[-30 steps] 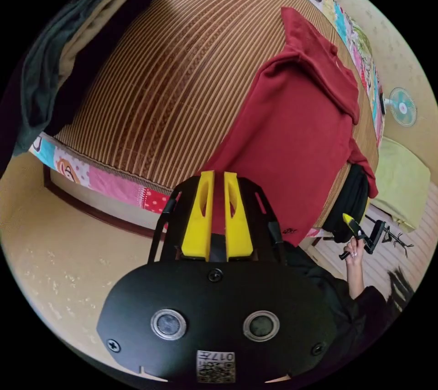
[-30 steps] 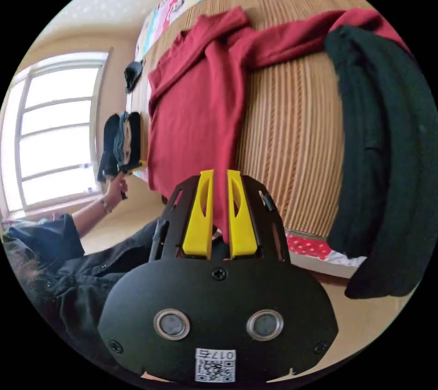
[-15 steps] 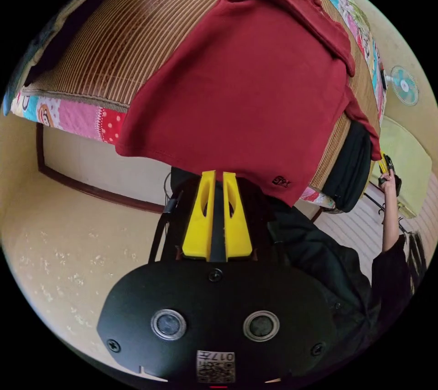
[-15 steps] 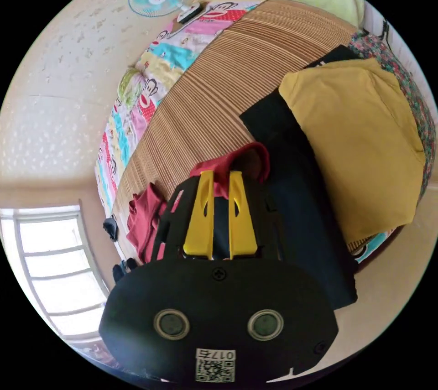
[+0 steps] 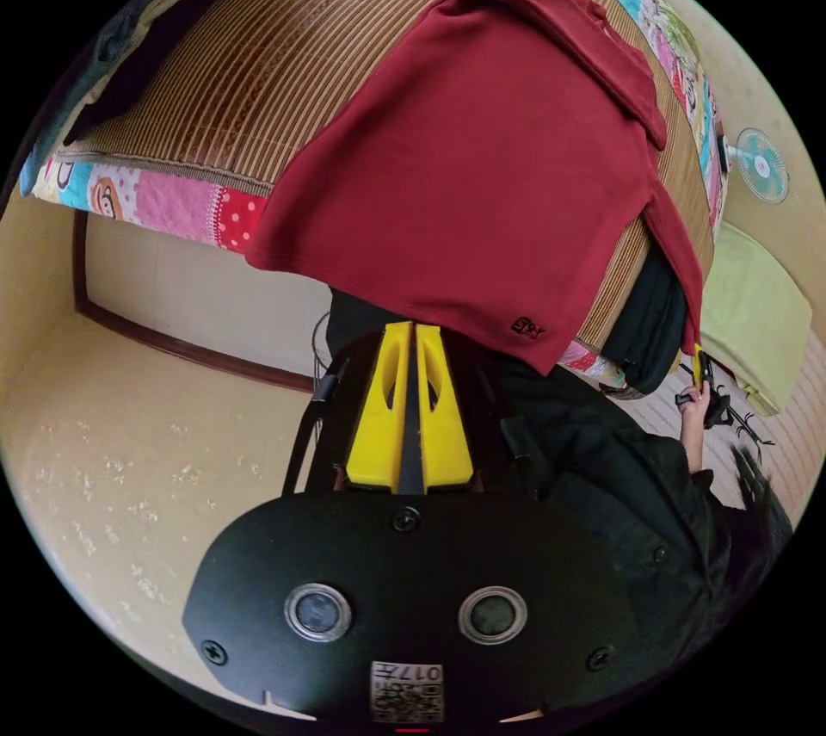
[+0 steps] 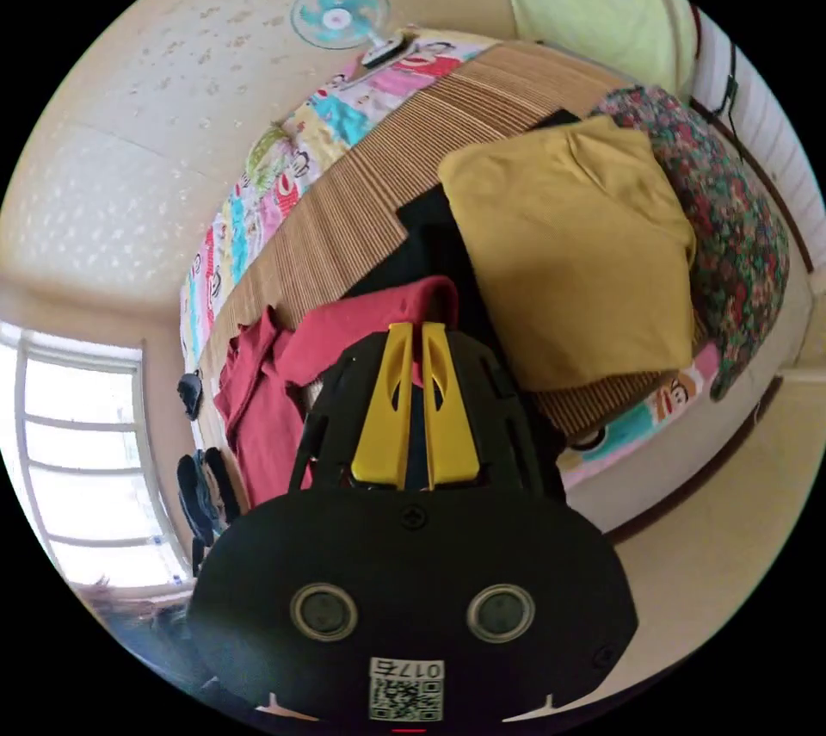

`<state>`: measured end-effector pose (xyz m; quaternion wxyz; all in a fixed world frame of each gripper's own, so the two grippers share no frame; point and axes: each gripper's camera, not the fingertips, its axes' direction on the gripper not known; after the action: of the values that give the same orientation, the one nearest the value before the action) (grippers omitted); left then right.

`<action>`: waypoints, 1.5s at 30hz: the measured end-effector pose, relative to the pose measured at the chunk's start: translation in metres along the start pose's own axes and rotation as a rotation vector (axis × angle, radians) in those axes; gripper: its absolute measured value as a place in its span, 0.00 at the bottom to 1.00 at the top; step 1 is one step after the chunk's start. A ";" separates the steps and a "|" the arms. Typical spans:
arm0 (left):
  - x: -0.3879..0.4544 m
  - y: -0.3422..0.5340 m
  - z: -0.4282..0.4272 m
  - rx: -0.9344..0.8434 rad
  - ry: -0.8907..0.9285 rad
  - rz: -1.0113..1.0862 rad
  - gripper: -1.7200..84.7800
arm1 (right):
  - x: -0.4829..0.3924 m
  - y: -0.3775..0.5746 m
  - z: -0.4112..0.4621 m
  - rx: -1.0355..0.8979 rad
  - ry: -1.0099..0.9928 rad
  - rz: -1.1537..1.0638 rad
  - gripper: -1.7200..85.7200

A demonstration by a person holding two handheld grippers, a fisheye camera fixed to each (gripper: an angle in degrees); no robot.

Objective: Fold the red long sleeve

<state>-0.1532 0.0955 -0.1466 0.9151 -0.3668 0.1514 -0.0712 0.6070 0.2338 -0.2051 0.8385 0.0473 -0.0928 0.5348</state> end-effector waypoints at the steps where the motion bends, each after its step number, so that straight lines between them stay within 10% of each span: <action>1: -0.006 0.004 -0.001 0.001 0.000 -0.016 0.01 | 0.019 0.019 0.000 0.045 -0.093 0.111 0.06; 9: -0.037 0.020 -0.008 0.005 -0.008 -0.072 0.01 | 0.023 0.087 0.014 0.254 -0.391 0.474 0.14; 18: -0.056 0.020 -0.007 0.014 0.029 -0.081 0.01 | -0.064 0.013 0.063 0.226 -0.389 0.300 0.08; 28: -0.074 0.010 -0.012 0.041 0.048 -0.067 0.03 | -0.460 0.056 0.167 -0.084 -0.639 -0.626 0.06; 34: -0.083 -0.010 -0.017 0.069 0.089 -0.029 0.11 | -0.477 0.218 0.348 -0.751 -0.282 -0.876 0.08; 45: -0.079 -0.111 0.016 -0.024 0.014 0.075 0.11 | -0.280 0.300 0.366 -0.903 0.221 -0.739 0.05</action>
<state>-0.2246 0.0451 -0.0409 0.9116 -0.3713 0.1722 -0.0378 0.1818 0.0470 0.0889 0.9111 -0.3407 -0.2006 0.1168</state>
